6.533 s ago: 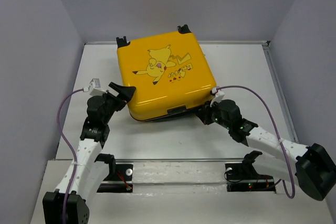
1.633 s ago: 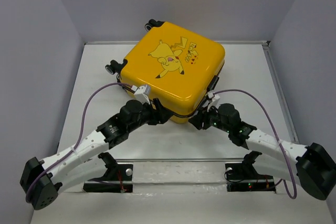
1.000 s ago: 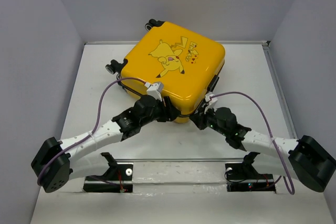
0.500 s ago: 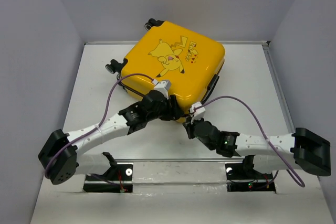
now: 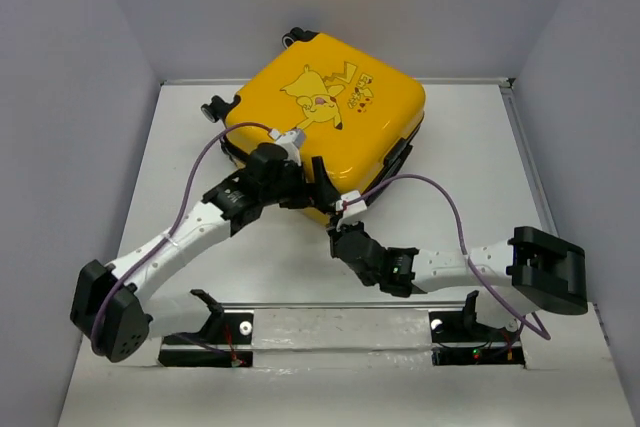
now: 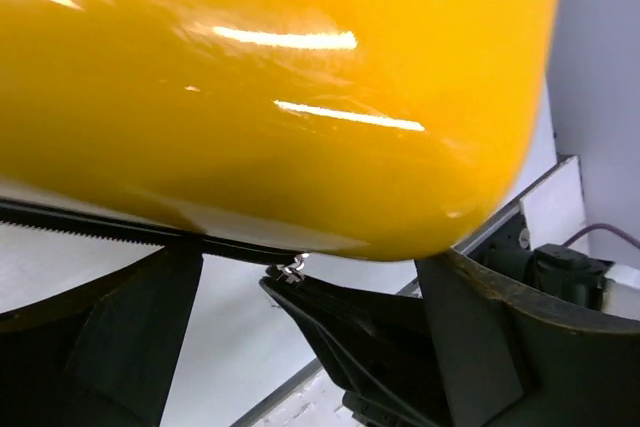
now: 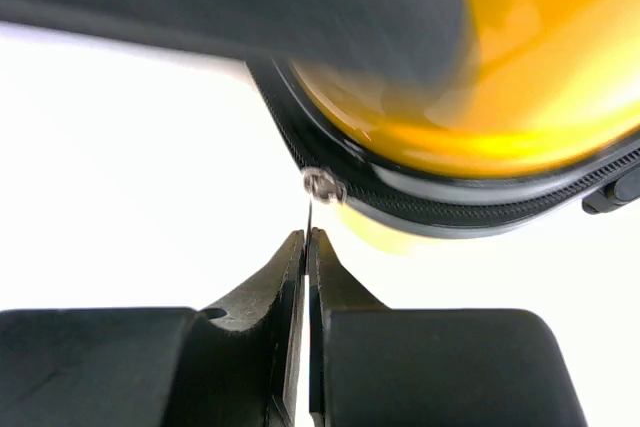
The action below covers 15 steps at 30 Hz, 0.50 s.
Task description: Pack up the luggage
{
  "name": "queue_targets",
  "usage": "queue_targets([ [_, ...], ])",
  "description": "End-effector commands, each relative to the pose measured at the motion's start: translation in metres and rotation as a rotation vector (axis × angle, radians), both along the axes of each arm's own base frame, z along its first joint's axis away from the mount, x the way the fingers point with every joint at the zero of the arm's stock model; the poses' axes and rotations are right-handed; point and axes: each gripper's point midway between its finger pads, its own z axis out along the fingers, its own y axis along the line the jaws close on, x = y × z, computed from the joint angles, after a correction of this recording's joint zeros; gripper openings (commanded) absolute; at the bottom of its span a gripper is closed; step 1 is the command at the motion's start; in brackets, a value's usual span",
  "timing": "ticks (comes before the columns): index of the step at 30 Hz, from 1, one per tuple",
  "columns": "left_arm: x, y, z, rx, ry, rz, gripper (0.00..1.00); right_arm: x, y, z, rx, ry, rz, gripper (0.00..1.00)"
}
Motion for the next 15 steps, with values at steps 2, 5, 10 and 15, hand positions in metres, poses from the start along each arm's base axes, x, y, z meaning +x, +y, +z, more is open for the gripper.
queue_targets([
  [2, 0.069, 0.087, 0.110, -0.174, -0.299, 0.221, 0.99, -0.021, 0.051, 0.048, 0.274, 0.010, 0.128, 0.07],
  [5, 0.092, 0.140, 0.113, -0.140, -0.295, 0.339, 0.99, -0.023, 0.051, 0.045, 0.268, 0.021, 0.139, 0.07],
  [10, 0.131, 0.216, 0.110, -0.173, -0.302, 0.575, 0.99, -0.023, 0.050, 0.042, 0.251, 0.031, 0.152, 0.07],
  [15, 0.171, 0.254, 0.099, -0.235, -0.258, 0.699, 0.99, -0.025, 0.050, 0.037, 0.238, 0.042, 0.160, 0.07],
])
